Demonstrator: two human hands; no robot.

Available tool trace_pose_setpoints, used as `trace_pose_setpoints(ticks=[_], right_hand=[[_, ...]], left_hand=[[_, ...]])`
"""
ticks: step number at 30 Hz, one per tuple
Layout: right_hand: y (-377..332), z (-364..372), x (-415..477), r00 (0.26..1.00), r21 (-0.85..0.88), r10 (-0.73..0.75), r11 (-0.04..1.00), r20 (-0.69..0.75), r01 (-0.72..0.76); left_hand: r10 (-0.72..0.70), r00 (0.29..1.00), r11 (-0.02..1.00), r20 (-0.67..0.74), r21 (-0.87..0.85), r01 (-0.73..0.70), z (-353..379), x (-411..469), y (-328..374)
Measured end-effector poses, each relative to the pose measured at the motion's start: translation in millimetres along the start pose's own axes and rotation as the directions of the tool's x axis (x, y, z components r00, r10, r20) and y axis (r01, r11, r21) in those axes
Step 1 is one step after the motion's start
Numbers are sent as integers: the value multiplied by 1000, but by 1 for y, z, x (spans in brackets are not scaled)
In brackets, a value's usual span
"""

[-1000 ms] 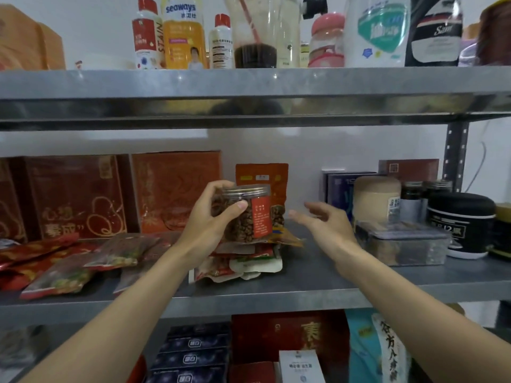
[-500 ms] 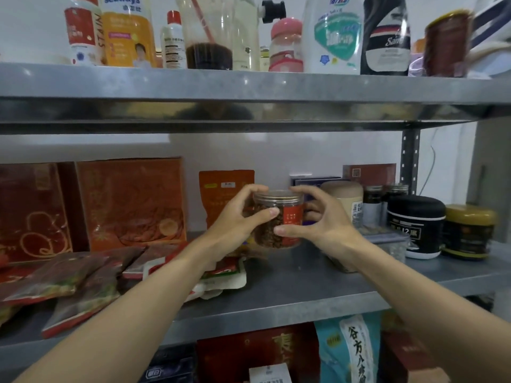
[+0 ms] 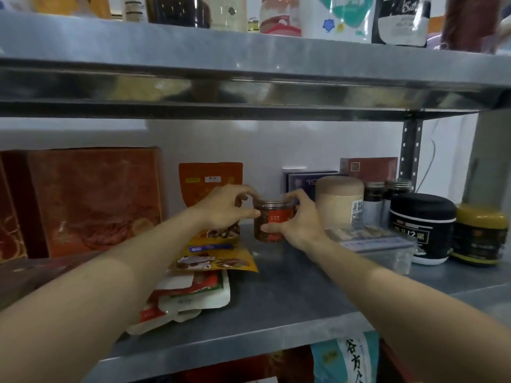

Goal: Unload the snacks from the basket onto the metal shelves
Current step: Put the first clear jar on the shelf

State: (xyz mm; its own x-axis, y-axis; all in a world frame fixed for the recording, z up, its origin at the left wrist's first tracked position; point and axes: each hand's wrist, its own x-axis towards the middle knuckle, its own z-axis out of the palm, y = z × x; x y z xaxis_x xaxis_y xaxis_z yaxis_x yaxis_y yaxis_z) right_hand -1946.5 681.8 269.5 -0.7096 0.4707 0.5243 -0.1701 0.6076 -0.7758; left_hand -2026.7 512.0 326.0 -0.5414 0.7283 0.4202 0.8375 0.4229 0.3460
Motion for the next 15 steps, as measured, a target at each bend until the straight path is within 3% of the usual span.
trace_pose_setpoints(ticks=[4, 15], right_hand=[[13, 21, 12, 998, -115, 50, 992, -25, -53], [24, 48, 24, 991, -200, 129, 970, -47, -136]], left_hand=[[-27, 997, 998, 68, 60, 23, 2, 4, -26], [-54, 989, 996, 138, 84, 43, 5, 17, -51]])
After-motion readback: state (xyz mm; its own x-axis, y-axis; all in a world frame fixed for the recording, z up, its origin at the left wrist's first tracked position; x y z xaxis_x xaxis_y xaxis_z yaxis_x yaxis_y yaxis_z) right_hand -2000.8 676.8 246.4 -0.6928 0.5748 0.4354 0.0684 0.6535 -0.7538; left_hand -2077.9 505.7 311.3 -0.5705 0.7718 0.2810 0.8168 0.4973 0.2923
